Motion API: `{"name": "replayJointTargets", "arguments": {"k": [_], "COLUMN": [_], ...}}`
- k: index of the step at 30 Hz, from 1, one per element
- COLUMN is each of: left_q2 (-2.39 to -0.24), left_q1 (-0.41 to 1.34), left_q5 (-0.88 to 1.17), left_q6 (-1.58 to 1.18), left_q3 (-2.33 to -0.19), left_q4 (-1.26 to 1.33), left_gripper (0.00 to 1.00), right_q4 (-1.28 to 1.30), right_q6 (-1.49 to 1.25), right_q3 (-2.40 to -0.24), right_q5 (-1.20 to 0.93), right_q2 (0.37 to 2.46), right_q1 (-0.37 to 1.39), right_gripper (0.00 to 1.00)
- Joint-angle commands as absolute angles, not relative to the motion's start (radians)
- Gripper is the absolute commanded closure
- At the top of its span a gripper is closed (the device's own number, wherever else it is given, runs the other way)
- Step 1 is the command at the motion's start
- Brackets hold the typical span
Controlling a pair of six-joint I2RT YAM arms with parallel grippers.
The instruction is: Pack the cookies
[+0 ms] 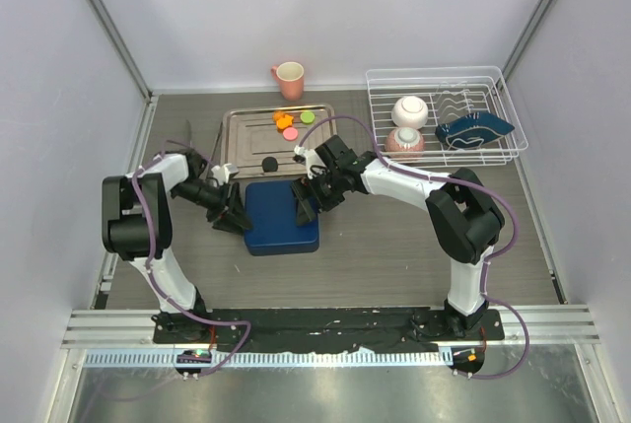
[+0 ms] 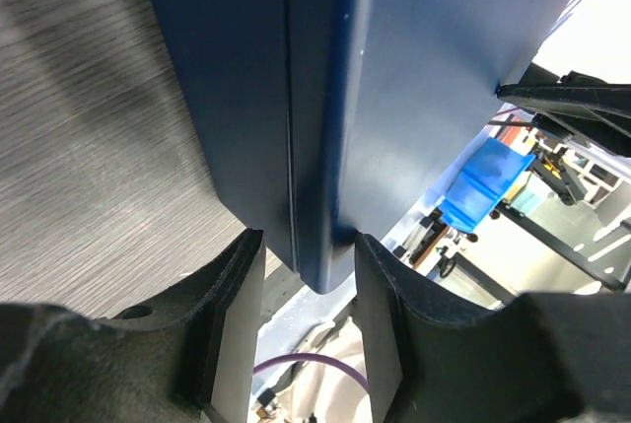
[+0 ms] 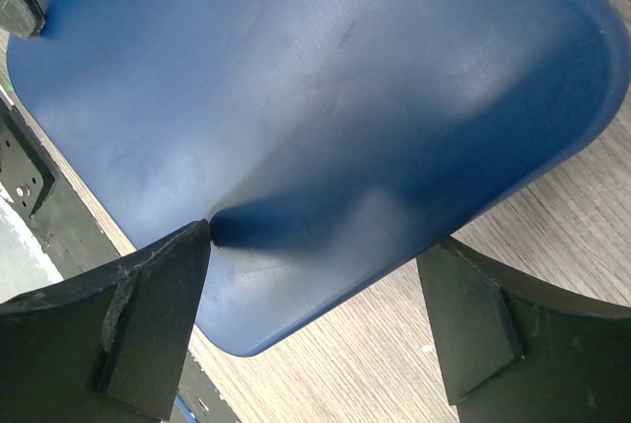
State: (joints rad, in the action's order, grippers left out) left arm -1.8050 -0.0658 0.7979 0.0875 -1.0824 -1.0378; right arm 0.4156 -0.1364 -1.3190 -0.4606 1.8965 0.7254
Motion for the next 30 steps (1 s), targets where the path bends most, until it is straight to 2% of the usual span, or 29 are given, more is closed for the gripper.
{"name": "replayJointTargets", "arguments": {"k": [1,9,27,29,30], "left_q2": [-1.832,-1.858,-1.81,-1.806,-1.795], "left_q1": [-0.057,-0.045,-0.023,-0.023,-0.023], "left_q5": [0.795,0.83,0.732,0.747,0.749], "left_q6": [0.052,0.006,-0.063,-0.054,-0.046], "left_q3": [-1.088,-1.077,-1.04,-1.046,-1.051], "left_q4": [-0.93,-0.83,-0.729,-0.739,-0.742], "left_gripper": [0.56,0.58,0.87,0.82,0.75], "right_q4": [0.39,0.39,0.383,0.382,0.382], "right_q6": [-0.132,-0.138,-0.14,-0.14,-0.138], "right_q3": [-1.355,-1.353,-1.324,-1.322,-1.322], "right_q5": [-0.477,-0.482,-0.497,-0.494,-0.494], "right_q2": [1.884,1.882,1.867,1.862,1.861], "right_q1": [0.733,0.733,0.741,0.741,0.741], "right_gripper": [0.11,0.12,0.13,0.13,0.13]}}
